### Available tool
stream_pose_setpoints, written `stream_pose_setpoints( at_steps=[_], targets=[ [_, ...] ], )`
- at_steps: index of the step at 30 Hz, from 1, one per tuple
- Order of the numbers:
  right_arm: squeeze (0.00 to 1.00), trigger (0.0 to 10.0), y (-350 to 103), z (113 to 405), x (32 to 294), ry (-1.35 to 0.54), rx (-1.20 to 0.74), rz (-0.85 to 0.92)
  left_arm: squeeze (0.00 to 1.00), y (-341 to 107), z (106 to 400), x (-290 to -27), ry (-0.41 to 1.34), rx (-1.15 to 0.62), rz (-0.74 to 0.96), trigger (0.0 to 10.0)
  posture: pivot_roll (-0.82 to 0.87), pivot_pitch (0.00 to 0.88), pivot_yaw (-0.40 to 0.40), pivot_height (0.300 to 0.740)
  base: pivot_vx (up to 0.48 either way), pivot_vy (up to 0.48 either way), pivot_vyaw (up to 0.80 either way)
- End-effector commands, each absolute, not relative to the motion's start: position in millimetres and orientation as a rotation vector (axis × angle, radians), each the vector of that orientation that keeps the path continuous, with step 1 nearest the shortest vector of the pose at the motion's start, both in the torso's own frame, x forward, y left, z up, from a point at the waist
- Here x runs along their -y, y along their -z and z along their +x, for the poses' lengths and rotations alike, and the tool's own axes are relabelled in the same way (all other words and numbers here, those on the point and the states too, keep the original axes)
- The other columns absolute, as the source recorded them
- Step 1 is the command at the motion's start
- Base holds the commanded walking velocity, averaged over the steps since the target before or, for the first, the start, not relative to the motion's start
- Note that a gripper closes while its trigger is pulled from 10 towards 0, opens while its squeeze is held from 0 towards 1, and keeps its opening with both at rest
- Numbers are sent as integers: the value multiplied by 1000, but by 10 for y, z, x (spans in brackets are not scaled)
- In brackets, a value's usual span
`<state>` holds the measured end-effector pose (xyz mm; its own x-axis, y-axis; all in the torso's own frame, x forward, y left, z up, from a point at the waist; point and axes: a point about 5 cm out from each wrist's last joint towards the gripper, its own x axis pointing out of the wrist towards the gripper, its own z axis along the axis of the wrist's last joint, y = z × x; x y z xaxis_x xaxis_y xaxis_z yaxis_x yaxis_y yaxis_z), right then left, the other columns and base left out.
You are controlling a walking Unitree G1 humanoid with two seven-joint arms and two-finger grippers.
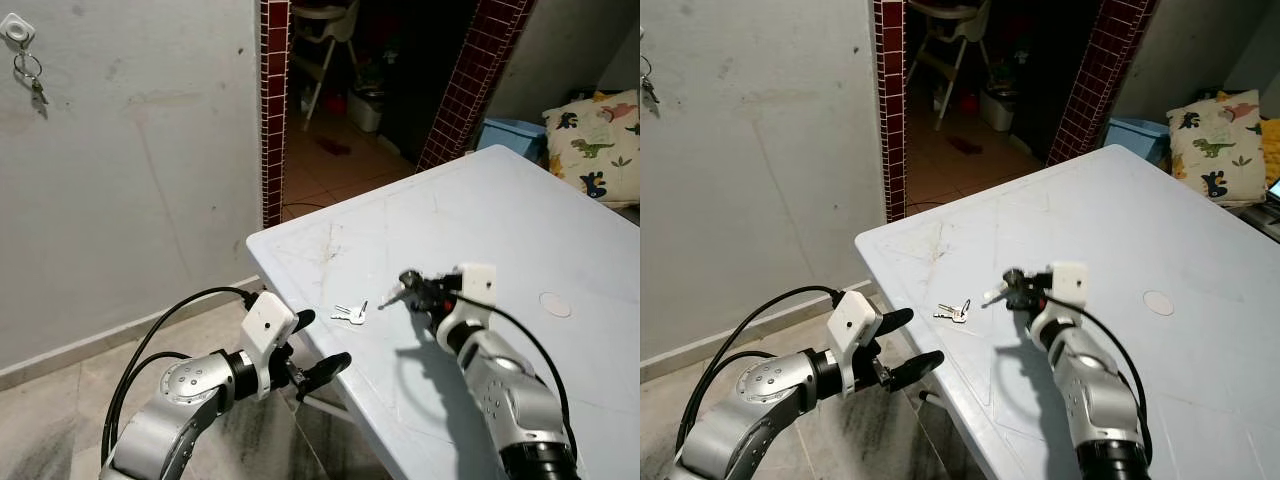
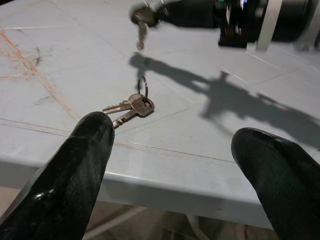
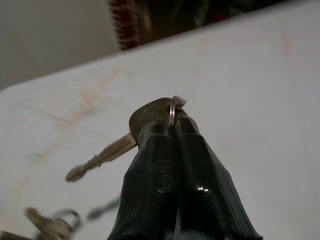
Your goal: Hang keys on a hook
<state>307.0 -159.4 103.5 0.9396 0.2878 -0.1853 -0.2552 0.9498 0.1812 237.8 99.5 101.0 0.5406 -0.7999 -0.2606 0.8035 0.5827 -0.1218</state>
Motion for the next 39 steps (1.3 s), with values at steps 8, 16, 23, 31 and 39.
stream_pose_setpoints(
  at_steps=[8, 16, 23, 31, 39],
  targets=[
    [0, 0, -1497, 3220, 1847, -172, 12, -478, 0, -1029, 2406, -1010, 947, -291, 41, 10000, 71, 0, -86, 740, 0, 0, 0],
    [0, 0, -1469, 3188, 1911, -159, -7, -439, 0, -1033, 2409, -1018, 955, -289, 59, 10000, 76, 0, -77, 740, 0, 0, 0],
    [0, 0, -1495, 3190, 1852, -147, 8, -266, 0, -1034, 2411, -1019, 955, -290, 63, 10000, 77, 0, -76, 740, 0, 0, 0],
    [0, 10000, -1557, 3132, 1521, -205, 36, -56, 0, -1067, 2467, -1078, 856, -246, 92, 10000, 79, 0, -76, 740, 0, 0, 0],
    [0, 10000, -1571, 2980, 1270, -225, 74, 34, 0, -1268, 2645, -1438, 423, -96, 126, 10000, 112, 0, -70, 740, 0, 0, 0]
  ],
)
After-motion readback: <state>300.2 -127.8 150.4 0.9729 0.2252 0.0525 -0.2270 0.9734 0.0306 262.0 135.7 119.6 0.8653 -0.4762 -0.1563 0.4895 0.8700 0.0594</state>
